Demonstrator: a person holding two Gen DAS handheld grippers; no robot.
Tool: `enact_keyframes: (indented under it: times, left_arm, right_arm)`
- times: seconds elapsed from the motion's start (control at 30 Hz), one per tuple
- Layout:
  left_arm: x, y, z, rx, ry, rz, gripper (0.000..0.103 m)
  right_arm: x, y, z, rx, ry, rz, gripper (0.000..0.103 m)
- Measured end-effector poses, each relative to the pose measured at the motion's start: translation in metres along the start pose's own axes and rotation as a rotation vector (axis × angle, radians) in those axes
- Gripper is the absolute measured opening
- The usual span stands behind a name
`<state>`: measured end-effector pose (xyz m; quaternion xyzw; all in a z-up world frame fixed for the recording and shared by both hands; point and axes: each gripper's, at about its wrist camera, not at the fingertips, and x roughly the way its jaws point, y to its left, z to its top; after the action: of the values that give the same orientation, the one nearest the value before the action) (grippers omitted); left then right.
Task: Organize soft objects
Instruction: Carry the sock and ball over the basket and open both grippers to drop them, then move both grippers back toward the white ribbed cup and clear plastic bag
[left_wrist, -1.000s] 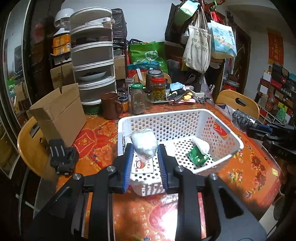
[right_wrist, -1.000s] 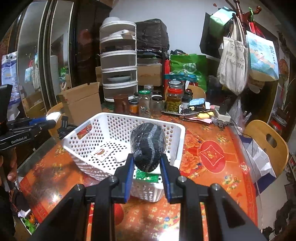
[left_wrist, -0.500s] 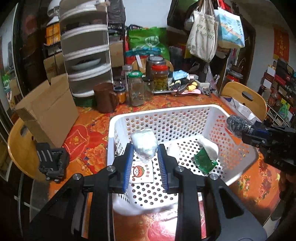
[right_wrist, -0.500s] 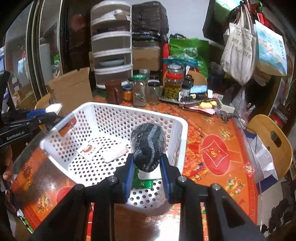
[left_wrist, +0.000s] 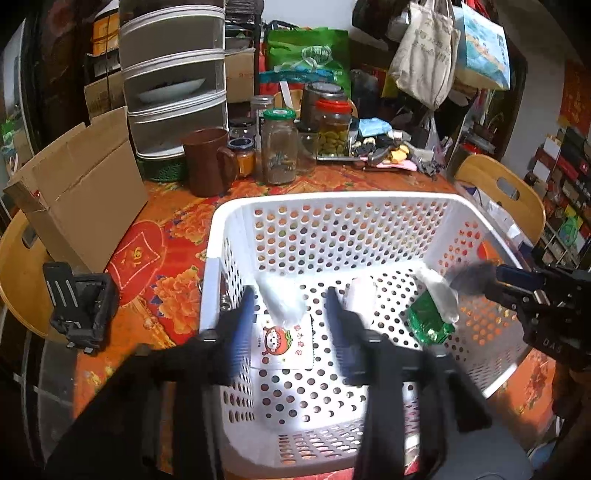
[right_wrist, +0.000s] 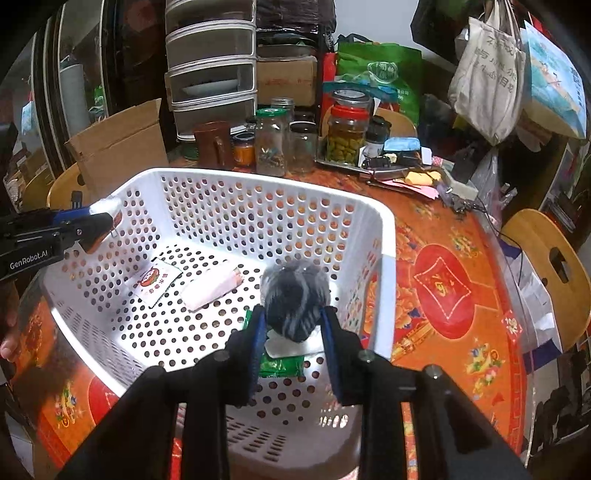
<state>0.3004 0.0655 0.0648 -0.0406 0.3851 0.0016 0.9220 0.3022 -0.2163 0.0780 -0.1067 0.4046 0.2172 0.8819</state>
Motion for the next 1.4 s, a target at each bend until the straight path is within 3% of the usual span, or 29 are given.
enact_keyframes:
  times: [0.03, 0.07, 0.13, 0.27, 0.37, 0.7, 1.0, 1.17, 1.4]
  left_arm:
    - [-0.003, 0.000, -0.001, 0.009, -0.019, 0.009, 0.066]
    - [-0.005, -0.001, -0.001, 0.017, -0.031, 0.015, 0.074]
    - [-0.011, -0.002, -0.002, 0.021, -0.051, 0.019, 0.078]
    - [-0.021, 0.000, -0.002, 0.012, -0.071, 0.017, 0.088]
    - [-0.028, -0.002, -0.005, 0.024, -0.077, 0.018, 0.089]
    - [-0.067, -0.002, -0.040, 0.019, -0.098, -0.013, 0.090]
    - [-0.100, 0.007, -0.122, -0.015, -0.113, -0.029, 0.093]
    - [-0.077, 0.002, -0.155, -0.049, -0.054, -0.062, 0.093]
    - [-0.031, -0.013, -0.174, -0.045, 0.049, -0.060, 0.093]
  right_arm:
    - [-0.001, 0.000, 0.000, 0.002, -0.005, 0.001, 0.038]
    - [-0.005, 0.001, 0.001, 0.001, -0.013, 0.006, 0.054]
    - [-0.009, 0.001, 0.002, 0.005, -0.032, 0.010, 0.070]
    - [-0.017, -0.002, 0.003, 0.022, -0.050, 0.025, 0.090]
    - [-0.019, -0.003, 0.002, 0.028, -0.051, 0.017, 0.096]
    - [-0.038, -0.014, -0.017, 0.076, -0.085, 0.010, 0.101]
    - [-0.080, -0.022, -0.083, 0.146, -0.214, 0.017, 0.101]
    - [-0.099, -0.032, -0.126, 0.231, -0.249, 0.044, 0.101]
    - [-0.087, -0.006, -0.164, 0.214, -0.177, 0.112, 0.101]
